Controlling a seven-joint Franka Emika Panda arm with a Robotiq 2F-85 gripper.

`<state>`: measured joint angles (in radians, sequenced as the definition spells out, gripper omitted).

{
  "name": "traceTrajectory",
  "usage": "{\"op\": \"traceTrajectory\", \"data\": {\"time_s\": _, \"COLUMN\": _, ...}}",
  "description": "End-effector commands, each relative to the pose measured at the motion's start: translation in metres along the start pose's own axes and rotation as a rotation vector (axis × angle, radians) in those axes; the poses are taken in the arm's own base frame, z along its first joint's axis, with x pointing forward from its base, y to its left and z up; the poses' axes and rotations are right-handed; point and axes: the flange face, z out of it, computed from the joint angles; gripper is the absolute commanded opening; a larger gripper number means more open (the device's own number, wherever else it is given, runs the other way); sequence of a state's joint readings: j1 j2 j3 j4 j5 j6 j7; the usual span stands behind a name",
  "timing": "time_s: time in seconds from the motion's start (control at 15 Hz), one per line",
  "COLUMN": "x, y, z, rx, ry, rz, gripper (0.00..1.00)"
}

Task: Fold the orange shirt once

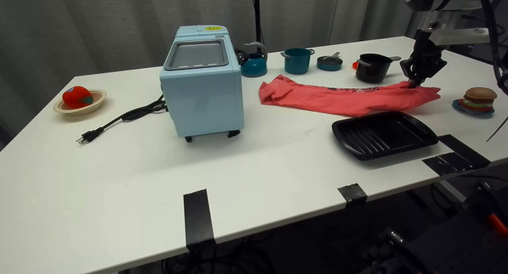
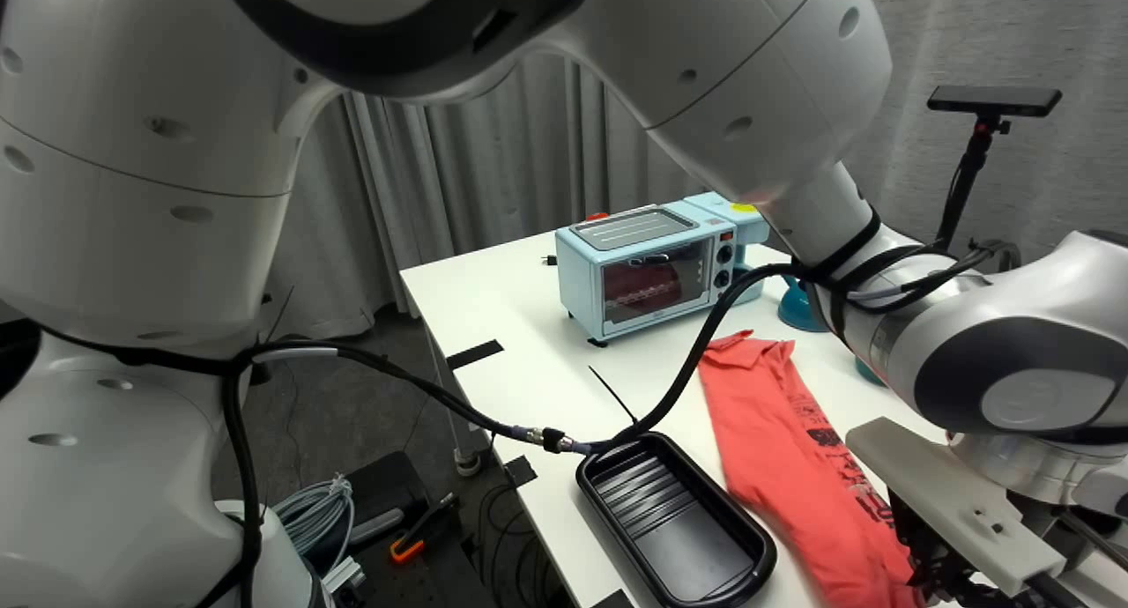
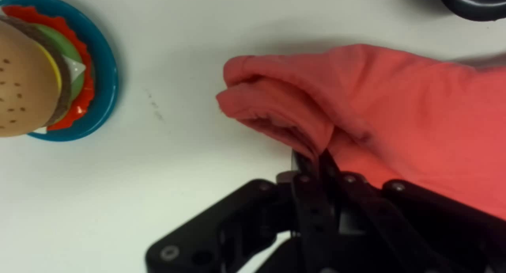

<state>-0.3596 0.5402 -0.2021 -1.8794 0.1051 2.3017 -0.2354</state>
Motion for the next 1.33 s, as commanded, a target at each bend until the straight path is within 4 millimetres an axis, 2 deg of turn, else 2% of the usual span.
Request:
{"op": "traceTrajectory", "data": {"time_s": 0.0, "x": -0.014, "y": -0.005, "z": -0.04, "rx": -0.016, "ry": 0.039, "rz": -0.016, "gripper": 0.02}}
{"op": "traceTrajectory", "data": {"time_s": 0.33, "x": -0.006, "y": -0.038, "z": -0.085, "rx": 0.003, "ry": 0.102, "rz": -0.011, "gripper": 0.02}}
{"op": "traceTrajectory", "data": {"time_s": 0.53, "x": -0.003, "y": -0.044, "z": -0.091, "rx": 0.014, "ry": 0.11, "rz": 0.018, "gripper": 0.02}}
{"op": "traceTrajectory", "data": {"time_s": 0.8, "x": -0.012, "y": -0.023, "z": -0.086, "rx": 0.023, "ry": 0.089, "rz": 0.065, "gripper": 0.02}}
{"op": "traceTrajectory", "data": {"time_s": 1.27, "x": -0.04, "y": 0.047, "z": -0.079, "rx": 0.031, "ry": 0.05, "rz": 0.169, "gripper": 0.02}}
